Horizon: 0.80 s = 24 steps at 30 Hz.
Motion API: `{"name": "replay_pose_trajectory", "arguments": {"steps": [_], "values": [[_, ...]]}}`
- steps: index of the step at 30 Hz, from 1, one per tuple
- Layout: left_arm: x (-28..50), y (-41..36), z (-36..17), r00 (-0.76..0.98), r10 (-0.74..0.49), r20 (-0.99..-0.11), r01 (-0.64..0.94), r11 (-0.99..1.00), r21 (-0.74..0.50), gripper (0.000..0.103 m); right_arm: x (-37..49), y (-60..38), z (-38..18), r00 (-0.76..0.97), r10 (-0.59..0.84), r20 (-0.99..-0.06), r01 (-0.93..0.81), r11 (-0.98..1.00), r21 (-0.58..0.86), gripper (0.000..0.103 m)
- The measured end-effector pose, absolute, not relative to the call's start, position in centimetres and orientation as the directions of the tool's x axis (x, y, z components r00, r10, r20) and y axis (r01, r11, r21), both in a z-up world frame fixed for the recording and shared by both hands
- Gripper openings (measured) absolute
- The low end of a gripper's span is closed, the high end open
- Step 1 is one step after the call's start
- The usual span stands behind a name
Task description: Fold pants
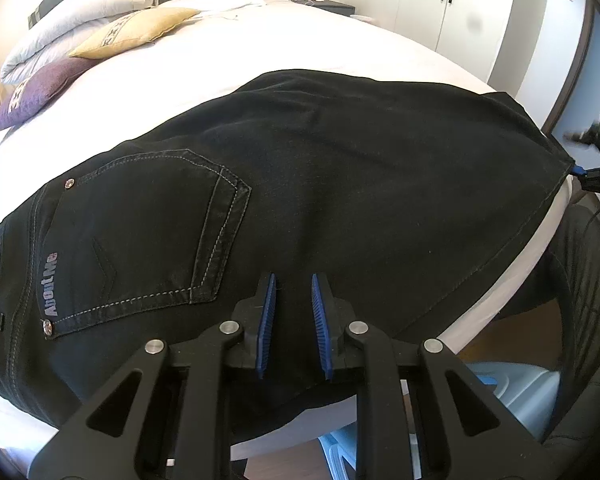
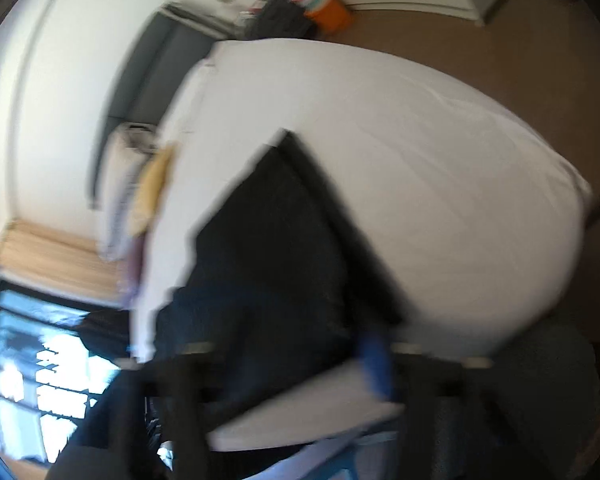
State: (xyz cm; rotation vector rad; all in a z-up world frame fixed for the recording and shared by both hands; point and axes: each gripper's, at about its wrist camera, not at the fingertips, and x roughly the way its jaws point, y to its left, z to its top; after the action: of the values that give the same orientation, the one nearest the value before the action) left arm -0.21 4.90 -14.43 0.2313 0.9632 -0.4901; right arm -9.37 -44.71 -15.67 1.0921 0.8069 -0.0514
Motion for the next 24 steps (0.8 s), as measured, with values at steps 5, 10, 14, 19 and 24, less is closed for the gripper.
{"name": "replay_pose_trajectory", "arguments": {"steps": [5,10,14,19,24], "values": [[-0.4,5.2,-14.4,0.471,-0.299,-0.830,0.501,0.865,-0.027,0.018,-6.4,-47.2,-15.6,0.719,0.396,-0.571,0.345,0.510,0.788,0.085],[-0.3,5.1,-14.4,0.469,-0.288,-0.835,0.500,0.866,-0.018,0.018,-2.6,-48.9,-15.7,0.680,0.488,-0.548,0.242,0.556,0.795,0.084],[-0.1,4.9,-14.4,0.466,-0.281,-0.839,0.502,0.865,-0.011,0.018,1.2,-50.0,-16.6,0.621,0.552,-0.557,0.208,0.569,0.795,0.082],[0.0,4.6,-14.4,0.465,-0.276,-0.841,0.503,0.864,-0.006,0.018,4.9,-50.4,-16.9,0.574,0.589,-0.568,0.163,0.598,0.785,0.063],[-0.1,4.3,-14.5,0.467,-0.269,-0.843,0.505,0.863,0.004,0.018,7.5,-48.8,-17.1,0.488,0.560,-0.669,0.120,0.716,0.688,0.029]]}}
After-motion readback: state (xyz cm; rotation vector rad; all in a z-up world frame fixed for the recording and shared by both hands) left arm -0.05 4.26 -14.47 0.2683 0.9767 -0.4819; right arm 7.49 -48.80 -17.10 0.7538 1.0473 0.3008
